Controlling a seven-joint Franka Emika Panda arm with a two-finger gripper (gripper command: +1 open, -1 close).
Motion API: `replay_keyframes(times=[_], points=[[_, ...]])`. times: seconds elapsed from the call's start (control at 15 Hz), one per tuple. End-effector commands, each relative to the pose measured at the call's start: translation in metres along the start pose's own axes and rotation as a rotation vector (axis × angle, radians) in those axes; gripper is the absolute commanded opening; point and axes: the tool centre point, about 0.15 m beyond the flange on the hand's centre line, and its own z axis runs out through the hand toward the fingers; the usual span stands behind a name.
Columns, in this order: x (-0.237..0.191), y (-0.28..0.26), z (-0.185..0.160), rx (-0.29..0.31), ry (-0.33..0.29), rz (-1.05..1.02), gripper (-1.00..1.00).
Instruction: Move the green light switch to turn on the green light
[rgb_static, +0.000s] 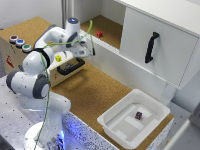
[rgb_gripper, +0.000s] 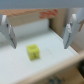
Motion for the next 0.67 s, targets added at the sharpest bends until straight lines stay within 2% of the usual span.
replay_keyframes(times=[0.0, 0.07, 0.13, 0.33, 0.47, 0.6], points=[[0.100, -0.046, 0.010, 0.142, -0.086, -0.154, 1.00], [0.109, -0.053, 0.013, 0.155, -0.098, -0.160, 1.00], [0.122, -0.065, 0.018, 0.221, -0.133, -0.178, 1.00], [0.156, -0.087, 0.028, 0.295, -0.186, -0.201, 1.00], [0.175, -0.097, 0.028, 0.289, -0.195, -0.207, 1.00], [0.177, -0.109, 0.024, 0.264, -0.199, -0.227, 1.00]])
